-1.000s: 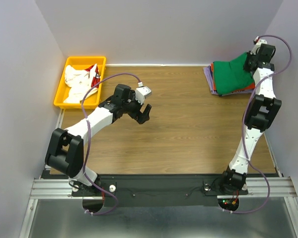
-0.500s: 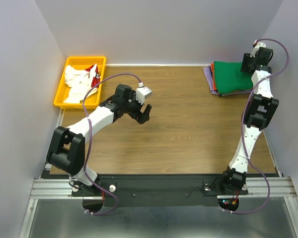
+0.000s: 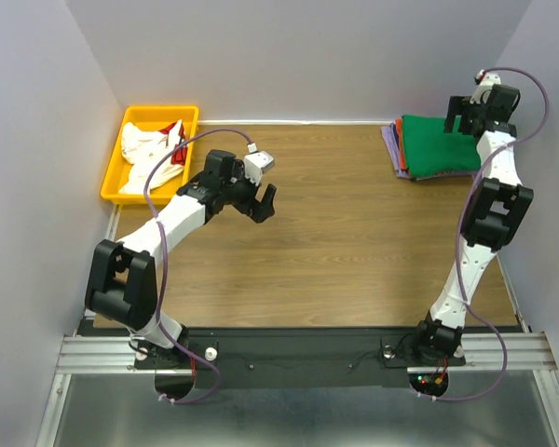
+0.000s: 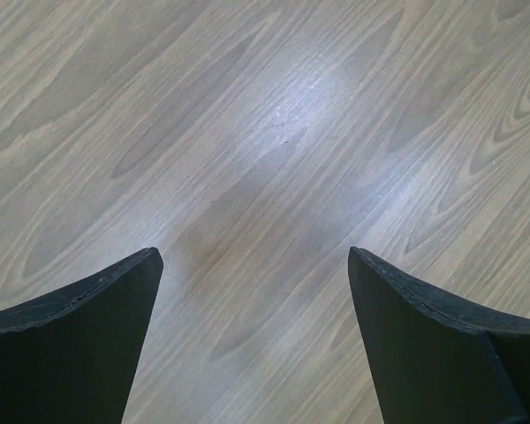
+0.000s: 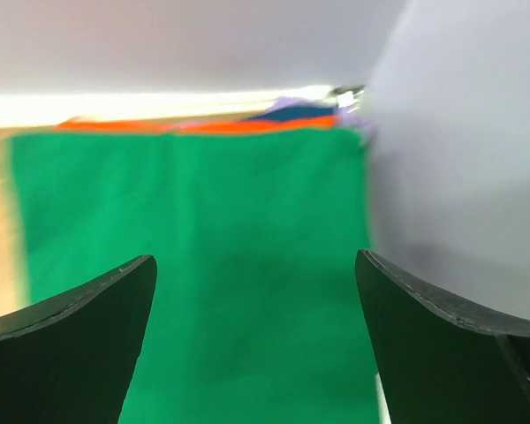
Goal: Fold and stack the t-shirts
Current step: Neatly place the folded tshirt to the corner
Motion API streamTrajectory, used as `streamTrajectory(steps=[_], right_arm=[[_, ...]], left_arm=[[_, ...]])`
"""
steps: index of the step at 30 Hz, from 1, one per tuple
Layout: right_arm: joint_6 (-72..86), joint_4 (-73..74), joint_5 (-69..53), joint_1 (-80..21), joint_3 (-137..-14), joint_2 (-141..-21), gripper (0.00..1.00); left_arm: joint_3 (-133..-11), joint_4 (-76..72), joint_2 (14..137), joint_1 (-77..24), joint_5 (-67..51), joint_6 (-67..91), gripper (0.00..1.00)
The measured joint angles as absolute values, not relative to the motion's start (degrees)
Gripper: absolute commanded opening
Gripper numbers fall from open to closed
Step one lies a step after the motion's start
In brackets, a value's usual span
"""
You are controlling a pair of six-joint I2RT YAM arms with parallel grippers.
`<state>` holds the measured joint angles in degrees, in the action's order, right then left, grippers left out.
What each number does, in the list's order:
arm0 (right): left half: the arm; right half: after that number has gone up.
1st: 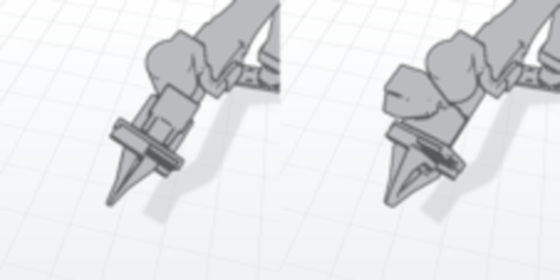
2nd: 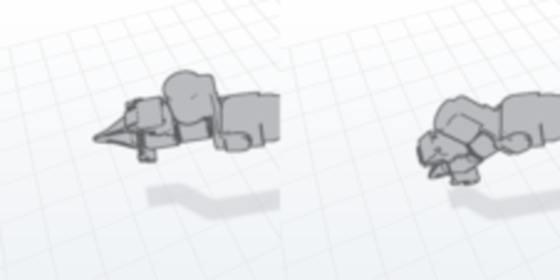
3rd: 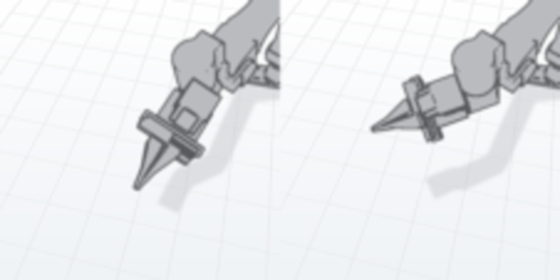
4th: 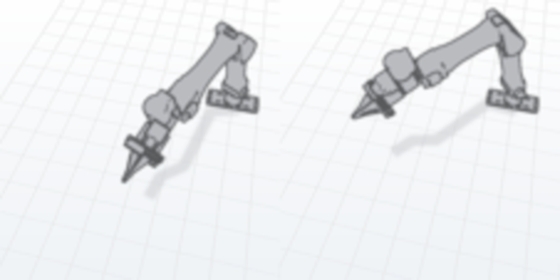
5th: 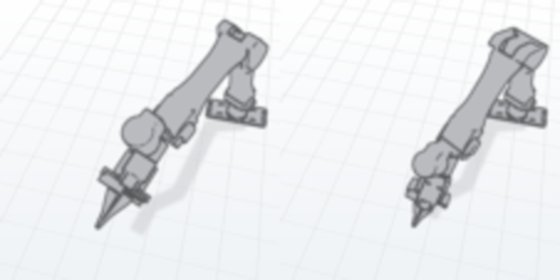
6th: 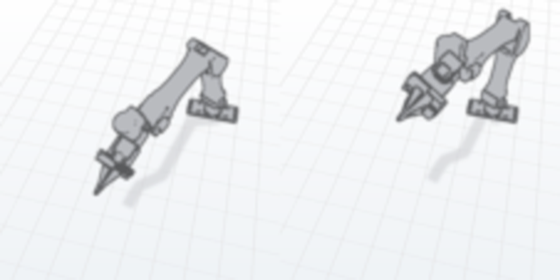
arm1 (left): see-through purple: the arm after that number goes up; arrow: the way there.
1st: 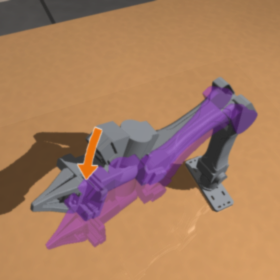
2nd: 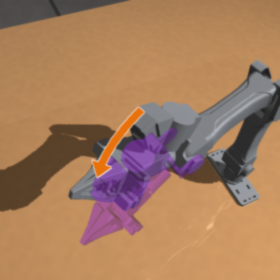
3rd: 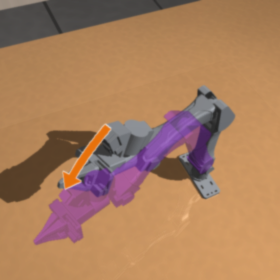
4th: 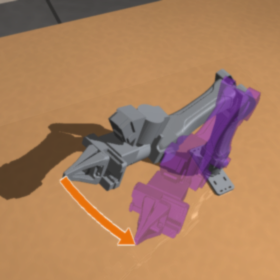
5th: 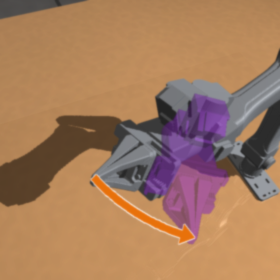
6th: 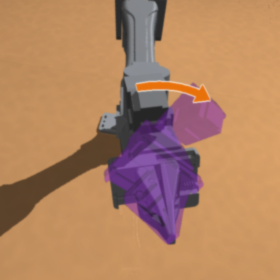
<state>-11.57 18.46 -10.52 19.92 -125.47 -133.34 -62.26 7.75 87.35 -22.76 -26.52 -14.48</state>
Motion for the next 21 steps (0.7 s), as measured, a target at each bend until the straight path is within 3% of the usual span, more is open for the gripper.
streamTrajectory(steps=[6, 16, 21], right_arm=[[-10.11, 18.65, -19.9, 19.92, -115.07, -123.22, 1.0], [-2.63, 18.85, -26.65, 19.81, -114.1, -120.7, 1.0], [-1.52, 22.22, -28.8, 18.28, -104.09, -113.95, 1.0]], left_arm=[[-64.4, 8.54, 86.8, -21.34, -27.42, -13.89, 0.98], [-67.59, 8.84, 85.17, -11.66, -31.4, -10.72, 0.99], [-69.36, 11.49, 81.23, -10.35, -30.81, -13.45, 0.98]])
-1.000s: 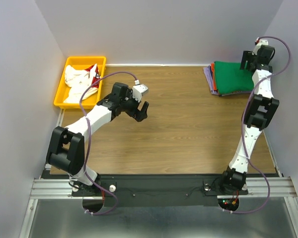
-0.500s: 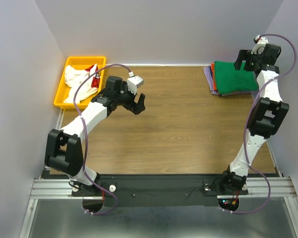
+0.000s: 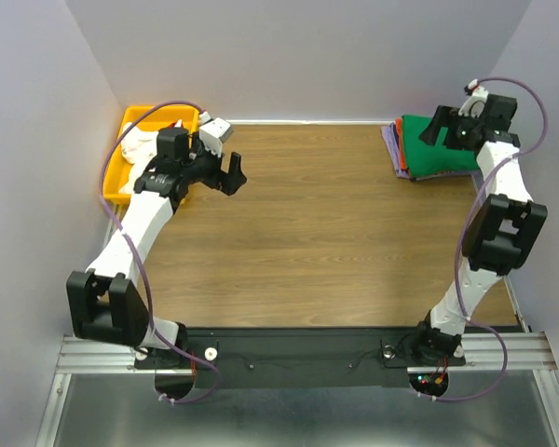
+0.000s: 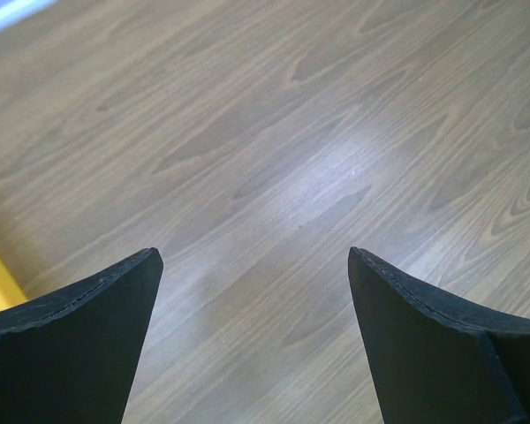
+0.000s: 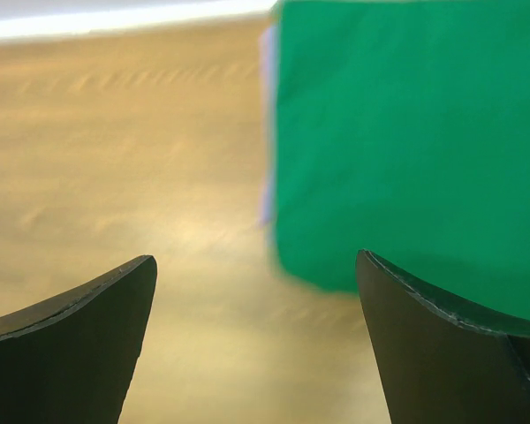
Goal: Fold and stack the t-shirts
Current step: Neatly place the folded tshirt to the corner
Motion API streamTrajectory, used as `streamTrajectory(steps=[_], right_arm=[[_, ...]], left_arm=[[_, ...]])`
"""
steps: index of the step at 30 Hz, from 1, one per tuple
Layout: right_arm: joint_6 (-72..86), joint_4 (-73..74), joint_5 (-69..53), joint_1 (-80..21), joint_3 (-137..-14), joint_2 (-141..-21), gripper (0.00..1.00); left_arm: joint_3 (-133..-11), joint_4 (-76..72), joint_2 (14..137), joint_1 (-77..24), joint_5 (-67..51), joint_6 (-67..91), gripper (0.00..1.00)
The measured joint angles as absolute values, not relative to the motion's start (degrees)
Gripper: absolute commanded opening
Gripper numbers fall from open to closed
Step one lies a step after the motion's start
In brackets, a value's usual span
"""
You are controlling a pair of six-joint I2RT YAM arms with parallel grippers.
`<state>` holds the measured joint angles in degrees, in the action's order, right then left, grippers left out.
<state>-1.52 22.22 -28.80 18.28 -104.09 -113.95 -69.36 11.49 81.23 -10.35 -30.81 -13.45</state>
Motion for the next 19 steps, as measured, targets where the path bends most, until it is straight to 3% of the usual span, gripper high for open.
streamTrajectory(steps=[10, 19], right_arm=[[-6.13, 29.69, -28.42, 3.18, -75.72, -88.03, 1.0], [-10.11, 35.86, -23.77, 1.08, -58.81, -74.61, 1.0]], left_arm=[[-64.01, 16.12, 69.06, -10.48, -24.99, -16.6, 0.98], [-50.37, 20.38, 62.22, -10.48, -19.77, -18.41, 0.98]])
